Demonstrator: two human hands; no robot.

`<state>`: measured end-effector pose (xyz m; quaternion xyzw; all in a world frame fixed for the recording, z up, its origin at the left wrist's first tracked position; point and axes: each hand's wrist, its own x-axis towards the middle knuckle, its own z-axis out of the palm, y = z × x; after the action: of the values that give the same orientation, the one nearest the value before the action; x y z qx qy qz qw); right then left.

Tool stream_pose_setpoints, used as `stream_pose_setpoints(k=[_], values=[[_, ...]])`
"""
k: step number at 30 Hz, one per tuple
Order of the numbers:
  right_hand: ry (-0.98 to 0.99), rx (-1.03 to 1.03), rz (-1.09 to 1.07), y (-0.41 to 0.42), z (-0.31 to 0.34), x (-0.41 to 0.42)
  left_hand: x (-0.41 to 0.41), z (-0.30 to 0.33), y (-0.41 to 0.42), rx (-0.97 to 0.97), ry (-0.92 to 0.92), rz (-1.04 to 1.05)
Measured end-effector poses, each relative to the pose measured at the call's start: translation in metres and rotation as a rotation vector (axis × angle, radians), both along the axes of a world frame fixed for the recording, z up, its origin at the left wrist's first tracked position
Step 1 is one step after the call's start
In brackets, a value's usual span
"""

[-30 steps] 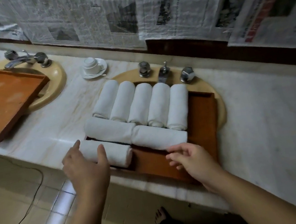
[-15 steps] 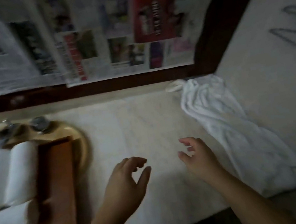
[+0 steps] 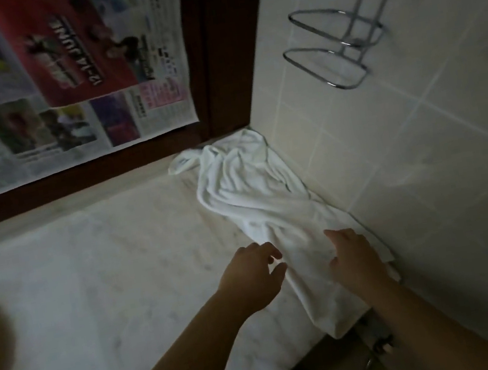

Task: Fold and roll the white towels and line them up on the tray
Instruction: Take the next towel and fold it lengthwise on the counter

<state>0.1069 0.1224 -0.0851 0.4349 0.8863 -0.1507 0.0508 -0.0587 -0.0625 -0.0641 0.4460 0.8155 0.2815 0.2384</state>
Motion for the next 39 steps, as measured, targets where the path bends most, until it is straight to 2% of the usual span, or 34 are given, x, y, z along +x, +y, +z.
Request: stream_pose_setpoints(k=[5, 9, 15, 19, 26, 28, 32, 35, 39], values=[[-0.078, 0.011, 0.099, 0.032, -0.02, 0.013, 0.02, -0.017, 0.045, -0.092, 0.089, -0.014], [-0.015, 0.091, 0.079, 0.046, -0.032, 0.009, 0.045, -0.027, 0.075, -0.167, 0.21, -0.08], [0.088, -0.002, 0.067, 0.062, -0.039, 0.01, 0.08, -0.051, 0.11, -0.228, 0.371, -0.213], [0.043, -0.027, 0.096, 0.072, -0.042, 0.018, 0.098, -0.059, 0.12, -0.186, 0.407, -0.209], [0.183, -0.146, 0.079, 0.067, -0.043, 0.03, 0.094, -0.062, 0.118, -0.176, 0.409, -0.191], [0.181, -0.169, 0.064, 0.061, -0.042, 0.029, 0.09, -0.056, 0.116, -0.124, 0.358, -0.174], [0.09, 0.062, 0.004, 0.042, -0.034, 0.016, 0.071, -0.021, 0.103, 0.072, 0.202, -0.095], [0.204, 0.216, -0.01, 0.041, -0.021, 0.0, 0.046, 0.013, 0.08, 0.214, 0.225, -0.011], [0.452, 0.233, 0.081, 0.051, 0.007, -0.018, 0.005, 0.063, 0.039, 0.381, 0.325, 0.128]])
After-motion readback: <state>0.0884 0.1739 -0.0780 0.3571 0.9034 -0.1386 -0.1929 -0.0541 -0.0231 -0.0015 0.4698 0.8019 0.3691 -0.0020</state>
